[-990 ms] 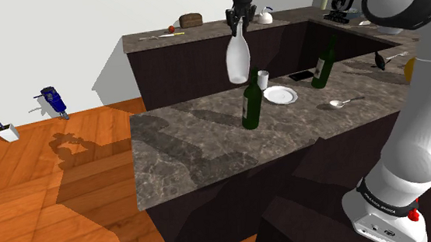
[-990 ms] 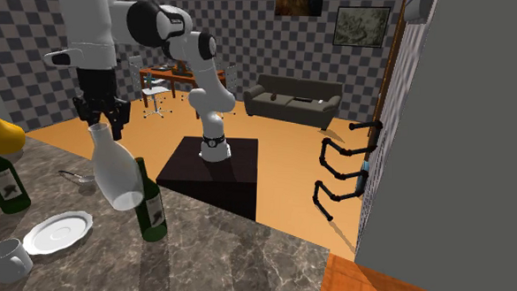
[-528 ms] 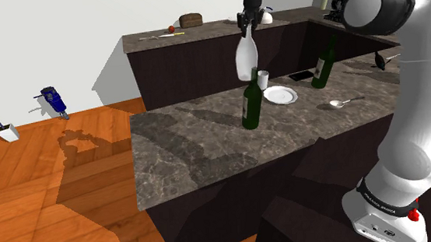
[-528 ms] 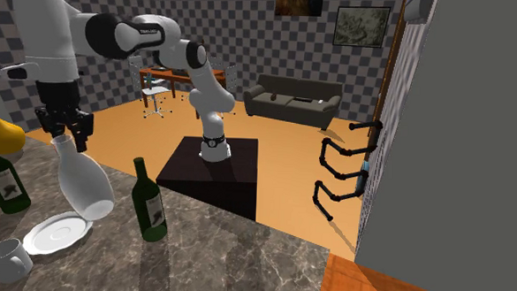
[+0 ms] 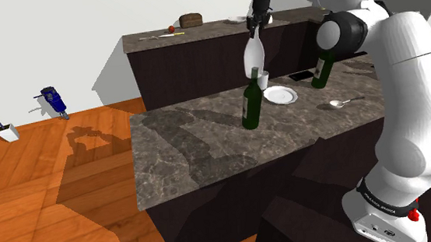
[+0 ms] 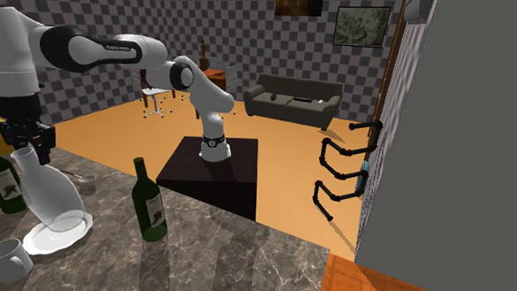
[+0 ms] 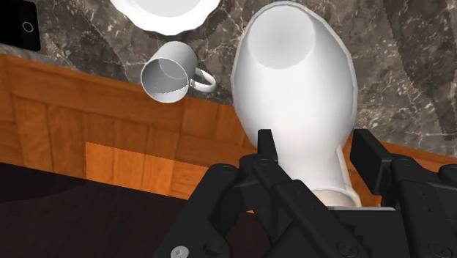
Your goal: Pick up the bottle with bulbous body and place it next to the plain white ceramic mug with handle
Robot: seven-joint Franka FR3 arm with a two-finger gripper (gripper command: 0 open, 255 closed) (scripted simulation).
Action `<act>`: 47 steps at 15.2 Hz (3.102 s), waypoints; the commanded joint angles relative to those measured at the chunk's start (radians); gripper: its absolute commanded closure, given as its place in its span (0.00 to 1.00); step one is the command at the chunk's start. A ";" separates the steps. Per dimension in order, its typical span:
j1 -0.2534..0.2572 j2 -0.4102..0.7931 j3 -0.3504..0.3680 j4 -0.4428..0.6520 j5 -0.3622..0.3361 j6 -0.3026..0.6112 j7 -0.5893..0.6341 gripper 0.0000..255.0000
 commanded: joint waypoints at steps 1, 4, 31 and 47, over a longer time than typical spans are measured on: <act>-0.010 -0.002 0.000 -0.030 0.002 0.030 -0.010 1.00; -0.016 -0.046 0.001 -0.149 0.004 0.104 -0.010 1.00; -0.030 -0.082 0.000 -0.561 0.004 0.481 -0.008 1.00; -0.031 -0.120 0.002 -0.524 0.007 0.405 -0.010 0.00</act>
